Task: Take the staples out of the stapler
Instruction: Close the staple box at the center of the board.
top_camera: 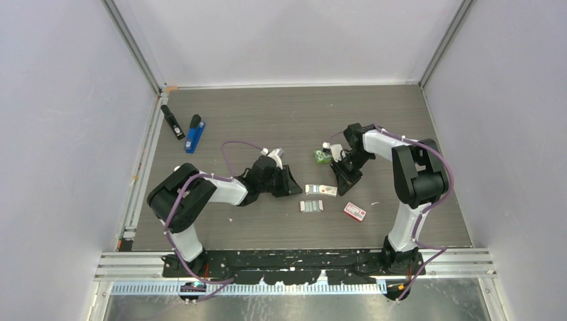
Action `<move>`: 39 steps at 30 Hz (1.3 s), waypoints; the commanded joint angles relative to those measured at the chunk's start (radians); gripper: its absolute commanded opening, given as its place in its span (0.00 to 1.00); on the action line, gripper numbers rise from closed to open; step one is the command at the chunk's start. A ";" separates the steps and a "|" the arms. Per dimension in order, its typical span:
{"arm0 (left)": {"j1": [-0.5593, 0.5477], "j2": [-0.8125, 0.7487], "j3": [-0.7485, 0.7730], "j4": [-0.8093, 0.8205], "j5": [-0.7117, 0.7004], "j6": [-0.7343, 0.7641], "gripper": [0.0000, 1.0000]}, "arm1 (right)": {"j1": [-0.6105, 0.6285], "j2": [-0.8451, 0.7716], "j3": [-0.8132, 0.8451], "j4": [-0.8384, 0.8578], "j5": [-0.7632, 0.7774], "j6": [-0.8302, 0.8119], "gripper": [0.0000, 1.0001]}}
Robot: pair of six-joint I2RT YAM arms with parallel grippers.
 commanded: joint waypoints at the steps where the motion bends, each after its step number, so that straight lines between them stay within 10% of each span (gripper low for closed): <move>1: 0.003 -0.043 0.022 -0.007 0.006 0.008 0.30 | -0.002 0.013 0.028 0.010 -0.009 0.035 0.11; 39: 0.003 -0.046 0.048 -0.014 0.030 0.014 0.33 | -0.012 -0.041 0.030 0.072 0.082 0.058 0.13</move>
